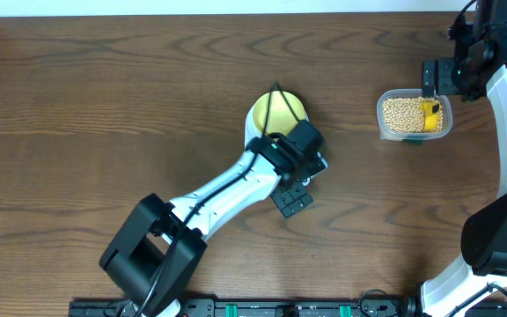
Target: Scoop item into bowl and weigh 50g on scale
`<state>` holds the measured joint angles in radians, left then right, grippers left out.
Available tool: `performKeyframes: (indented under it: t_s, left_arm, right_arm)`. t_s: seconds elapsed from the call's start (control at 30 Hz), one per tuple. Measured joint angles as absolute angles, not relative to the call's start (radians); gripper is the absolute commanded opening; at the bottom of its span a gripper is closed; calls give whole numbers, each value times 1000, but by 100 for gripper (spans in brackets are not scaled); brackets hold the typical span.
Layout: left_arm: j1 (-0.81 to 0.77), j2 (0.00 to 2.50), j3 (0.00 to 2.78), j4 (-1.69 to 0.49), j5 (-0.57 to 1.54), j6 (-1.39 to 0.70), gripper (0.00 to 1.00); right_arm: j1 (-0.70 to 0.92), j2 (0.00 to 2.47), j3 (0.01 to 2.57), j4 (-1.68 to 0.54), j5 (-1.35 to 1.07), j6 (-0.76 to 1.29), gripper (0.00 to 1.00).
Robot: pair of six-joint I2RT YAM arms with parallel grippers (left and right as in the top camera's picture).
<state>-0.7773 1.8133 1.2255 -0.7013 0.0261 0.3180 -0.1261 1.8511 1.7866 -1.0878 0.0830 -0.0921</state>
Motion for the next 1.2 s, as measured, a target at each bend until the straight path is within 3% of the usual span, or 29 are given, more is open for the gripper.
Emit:
performKeyframes:
  t_s: [0.33,1.2]
  left_arm:
    - [-827,1916,1235,-652,-112,413,98]
    - [-831,1921,1235,-691,-55,642,98]
  right_arm:
    - [-126,1851,1787,-1088,83,-92,99]
    - [-126,1851,1787,-1088,83,-92,99]
